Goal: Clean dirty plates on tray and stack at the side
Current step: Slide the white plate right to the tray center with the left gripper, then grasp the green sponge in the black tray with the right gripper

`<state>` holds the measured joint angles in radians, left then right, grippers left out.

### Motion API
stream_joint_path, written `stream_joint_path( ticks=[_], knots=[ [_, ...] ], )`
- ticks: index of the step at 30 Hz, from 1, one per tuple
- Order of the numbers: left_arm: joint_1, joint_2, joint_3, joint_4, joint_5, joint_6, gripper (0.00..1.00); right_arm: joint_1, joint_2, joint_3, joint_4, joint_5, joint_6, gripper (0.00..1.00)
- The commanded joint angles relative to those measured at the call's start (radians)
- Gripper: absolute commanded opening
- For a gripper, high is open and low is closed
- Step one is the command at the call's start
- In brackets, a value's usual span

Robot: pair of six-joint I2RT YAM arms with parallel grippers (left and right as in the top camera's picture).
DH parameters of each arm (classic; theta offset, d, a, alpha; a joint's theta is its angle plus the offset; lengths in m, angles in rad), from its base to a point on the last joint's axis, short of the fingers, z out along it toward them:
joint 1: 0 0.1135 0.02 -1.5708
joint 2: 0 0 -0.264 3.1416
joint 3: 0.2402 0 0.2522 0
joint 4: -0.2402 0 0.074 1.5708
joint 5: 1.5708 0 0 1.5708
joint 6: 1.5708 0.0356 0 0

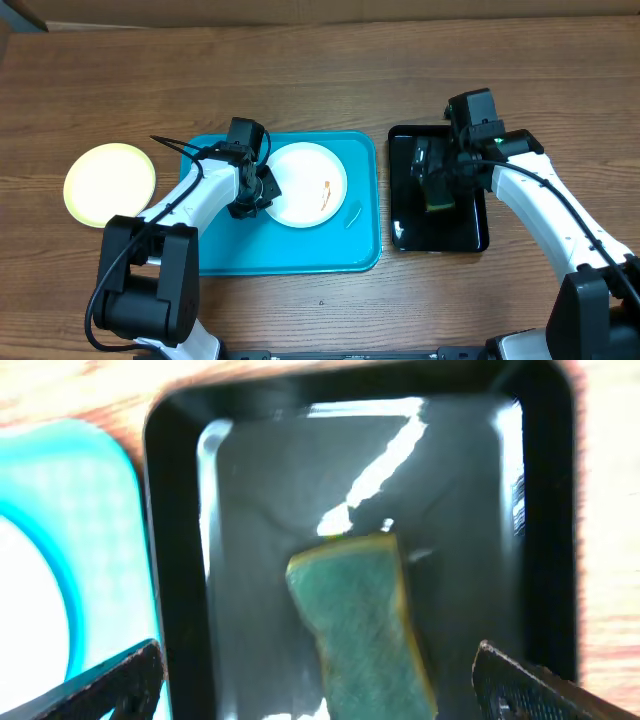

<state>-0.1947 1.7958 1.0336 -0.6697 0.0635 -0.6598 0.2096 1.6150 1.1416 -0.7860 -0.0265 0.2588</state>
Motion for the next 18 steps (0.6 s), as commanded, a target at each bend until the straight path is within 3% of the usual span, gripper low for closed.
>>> stream_joint_path(
  ticks=[1,6,12,16,17,18],
  knots=[
    [0.005,0.075,-0.068,-0.01,-0.067,-0.014,0.04,-0.002,-0.006,0.008,-0.038,-0.066,0.005,1.0],
    [0.005,0.075,-0.068,-0.006,-0.06,-0.051,0.04,-0.002,-0.003,-0.04,-0.115,-0.065,0.006,0.77],
    [-0.002,0.075,-0.098,0.076,0.123,-0.111,0.04,-0.002,-0.002,-0.174,-0.017,0.0,0.006,0.78],
    [-0.011,0.075,-0.134,0.146,0.119,-0.126,0.04,-0.002,-0.002,-0.228,0.078,0.003,0.006,0.78],
    [-0.01,0.075,-0.134,0.147,0.121,-0.126,0.08,-0.002,-0.002,-0.234,0.093,0.003,0.006,0.78],
    [-0.011,0.075,-0.134,0.147,0.121,-0.126,0.34,-0.002,-0.002,-0.244,0.116,0.003,0.006,0.77]
  ],
)
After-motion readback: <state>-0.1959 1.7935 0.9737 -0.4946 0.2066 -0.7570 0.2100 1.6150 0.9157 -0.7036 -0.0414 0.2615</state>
